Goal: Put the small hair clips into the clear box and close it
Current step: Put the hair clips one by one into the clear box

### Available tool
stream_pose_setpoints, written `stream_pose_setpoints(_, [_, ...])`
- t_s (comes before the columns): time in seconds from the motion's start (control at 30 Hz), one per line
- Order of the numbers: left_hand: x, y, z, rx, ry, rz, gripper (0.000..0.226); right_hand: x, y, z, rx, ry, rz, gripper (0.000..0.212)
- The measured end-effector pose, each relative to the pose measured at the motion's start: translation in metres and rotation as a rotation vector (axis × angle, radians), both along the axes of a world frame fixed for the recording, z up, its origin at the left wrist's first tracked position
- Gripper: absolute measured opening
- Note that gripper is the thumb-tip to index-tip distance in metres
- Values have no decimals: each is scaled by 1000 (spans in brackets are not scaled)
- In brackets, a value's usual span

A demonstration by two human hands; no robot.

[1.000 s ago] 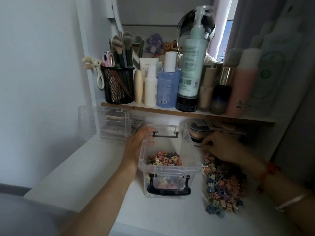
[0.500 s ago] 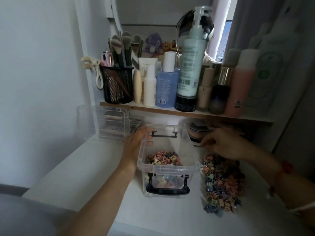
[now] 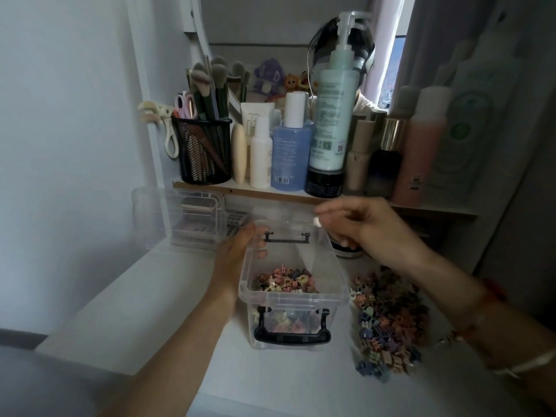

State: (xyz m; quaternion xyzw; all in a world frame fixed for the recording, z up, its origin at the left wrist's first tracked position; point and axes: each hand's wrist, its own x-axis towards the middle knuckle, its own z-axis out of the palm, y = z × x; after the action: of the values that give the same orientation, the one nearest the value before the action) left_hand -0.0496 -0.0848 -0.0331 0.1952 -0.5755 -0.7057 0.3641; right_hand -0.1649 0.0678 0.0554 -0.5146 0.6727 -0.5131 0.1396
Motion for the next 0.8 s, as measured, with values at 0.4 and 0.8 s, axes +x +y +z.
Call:
stream_pose_setpoints(0.4, [-2,-2,0,43,-1,6,39,-49,22,-34,722,667,-276,29])
stream_pose_setpoints(0.8, [-4,-1,2,20,-23,70,26,-42,8,-23,476,592,-432,21])
